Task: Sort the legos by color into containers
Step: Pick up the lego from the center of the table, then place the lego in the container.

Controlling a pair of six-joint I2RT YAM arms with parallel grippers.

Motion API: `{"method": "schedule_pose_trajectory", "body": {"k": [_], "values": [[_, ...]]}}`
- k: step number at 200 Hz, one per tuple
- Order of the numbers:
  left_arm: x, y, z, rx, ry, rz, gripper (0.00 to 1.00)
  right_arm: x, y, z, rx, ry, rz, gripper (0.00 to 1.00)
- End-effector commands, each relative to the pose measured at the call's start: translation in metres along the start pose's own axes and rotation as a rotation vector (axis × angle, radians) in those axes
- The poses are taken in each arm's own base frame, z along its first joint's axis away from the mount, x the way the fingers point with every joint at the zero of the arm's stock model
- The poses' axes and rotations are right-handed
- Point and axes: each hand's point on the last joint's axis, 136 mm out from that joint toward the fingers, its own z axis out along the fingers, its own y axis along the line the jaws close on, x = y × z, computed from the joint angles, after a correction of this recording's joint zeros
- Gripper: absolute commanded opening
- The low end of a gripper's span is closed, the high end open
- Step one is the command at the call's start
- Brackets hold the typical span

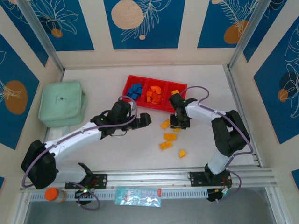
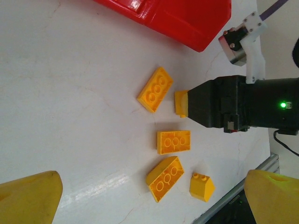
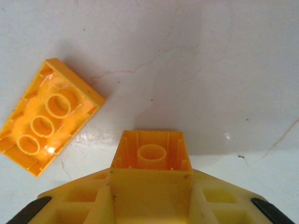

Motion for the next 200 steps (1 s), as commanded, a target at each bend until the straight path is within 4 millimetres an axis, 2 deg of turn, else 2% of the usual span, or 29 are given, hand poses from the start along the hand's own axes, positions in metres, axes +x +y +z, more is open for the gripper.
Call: {"method": "schedule_pose_trajectory", "body": {"k": [1, 31, 65, 110, 154, 200], "values": [[0.000, 0.000, 0.000, -0.019, 0.004, 0.030, 0.99, -0.011, 0.004, -0.030, -0.030, -0.053, -0.008, 0.33], [-0.005, -0.004, -0.003, -0.030, 0.002, 0.068, 0.99, -0.021, 0.005, -0.052, -0.045, -0.087, -0.011, 0.33], [-0.015, -0.003, -0.011, -0.058, -0.017, 0.094, 0.99, -0.043, 0.010, -0.072, -0.066, -0.144, -0.008, 0.33], [-0.027, -0.005, -0.016, -0.057, -0.030, 0.112, 0.99, -0.085, 0.018, -0.081, -0.089, -0.188, 0.015, 0.34], [-0.040, 0.000, -0.025, -0.081, -0.049, 0.121, 0.99, -0.127, 0.024, -0.074, -0.082, -0.201, 0.043, 0.34], [-0.048, 0.011, -0.026, -0.091, -0.053, 0.100, 0.99, -0.167, 0.027, -0.048, -0.069, -0.192, 0.073, 0.34]]}}
